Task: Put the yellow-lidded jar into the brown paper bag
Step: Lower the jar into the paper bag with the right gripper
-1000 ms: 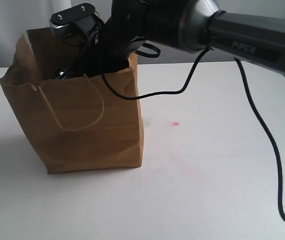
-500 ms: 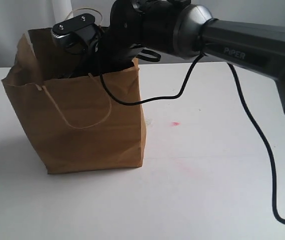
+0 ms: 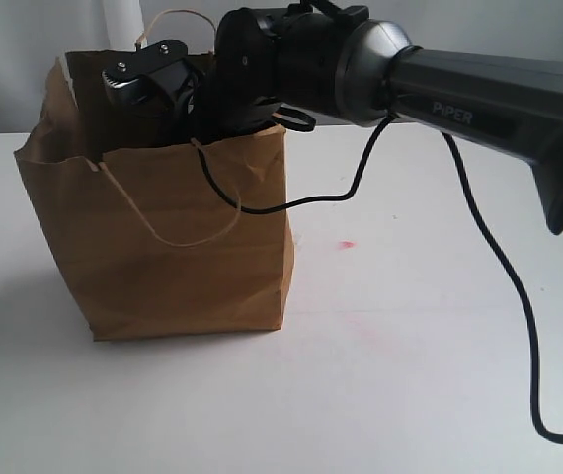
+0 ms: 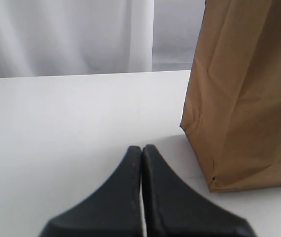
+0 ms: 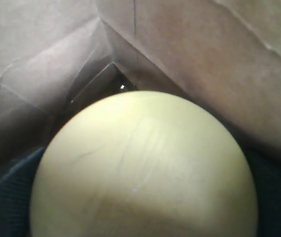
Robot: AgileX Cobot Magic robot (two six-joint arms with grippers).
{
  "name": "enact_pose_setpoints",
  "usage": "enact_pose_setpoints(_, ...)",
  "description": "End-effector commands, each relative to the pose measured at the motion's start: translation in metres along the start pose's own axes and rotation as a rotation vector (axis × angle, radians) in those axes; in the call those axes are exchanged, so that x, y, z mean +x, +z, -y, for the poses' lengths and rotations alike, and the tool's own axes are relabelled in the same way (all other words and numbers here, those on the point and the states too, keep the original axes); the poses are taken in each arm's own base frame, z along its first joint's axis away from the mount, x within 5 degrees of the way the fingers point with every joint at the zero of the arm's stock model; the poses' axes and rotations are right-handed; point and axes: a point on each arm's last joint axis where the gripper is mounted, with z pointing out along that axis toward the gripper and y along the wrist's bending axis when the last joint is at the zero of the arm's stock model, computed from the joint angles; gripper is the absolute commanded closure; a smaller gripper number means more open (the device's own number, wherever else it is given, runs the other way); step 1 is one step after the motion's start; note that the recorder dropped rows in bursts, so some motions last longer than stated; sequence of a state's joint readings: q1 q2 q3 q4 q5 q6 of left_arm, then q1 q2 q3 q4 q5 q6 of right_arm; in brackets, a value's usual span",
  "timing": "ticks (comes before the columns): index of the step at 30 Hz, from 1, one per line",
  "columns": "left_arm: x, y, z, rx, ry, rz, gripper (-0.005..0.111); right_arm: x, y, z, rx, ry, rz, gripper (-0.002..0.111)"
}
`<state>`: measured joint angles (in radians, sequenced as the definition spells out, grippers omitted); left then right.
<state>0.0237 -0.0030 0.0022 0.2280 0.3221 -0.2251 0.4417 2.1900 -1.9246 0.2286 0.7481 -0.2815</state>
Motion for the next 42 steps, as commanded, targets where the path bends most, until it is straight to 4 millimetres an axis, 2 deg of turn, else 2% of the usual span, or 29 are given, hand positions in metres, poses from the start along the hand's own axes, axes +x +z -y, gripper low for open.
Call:
enact_pose_setpoints(1,-0.0013,0.0000,0.0004,0.005,-0.007,0.007,0.106,-0.0022,-0.0022,-0.0025,-0.001,0.000,0.010,0.094)
enact_pose_setpoints(7,-0.0013,0.0000,0.0004,0.005,-0.007,0.007,0.106,-0.0022,-0.0022,-0.0025,-0.001,0.000,0.010,0.052)
enact_pose_setpoints(9,-0.0013,0.0000,0.0004,0.005,-0.007,0.007,0.106,-0.0022,-0.0022,-0.0025,-0.001,0.000,0.010,0.040)
enact_pose_setpoints(11,-0.0013,0.0000,0.0004,0.005,-0.007,0.007,0.106,-0.0022,-0.0022,-0.0025,-0.001,0.000,0.010,0.035)
enact_pose_setpoints(27,-0.0013,0.0000,0.0004,0.005,-0.007,0.007,0.106,-0.0026,-0.0022,-0.0024,0.000,0.000,0.014,0.034)
enact_pose_setpoints(30,-0.0013,0.0000,0.0004,0.005,-0.007,0.007,0.106,-0.0033,-0.0022,-0.0041,-0.018,0.022,0.022,0.028)
enact_pose_setpoints(36,-0.0013,0.0000,0.0004,0.005,-0.007,0.007,0.106,-0.0043,-0.0023,-0.0072,-0.053,0.061,0.032,0.009)
enact_pose_setpoints(42,-0.0013,0.0000,0.0004,0.005,-0.007,0.007,0.106,-0.0044,-0.0023,-0.0073,-0.054,0.062,0.032,0.007)
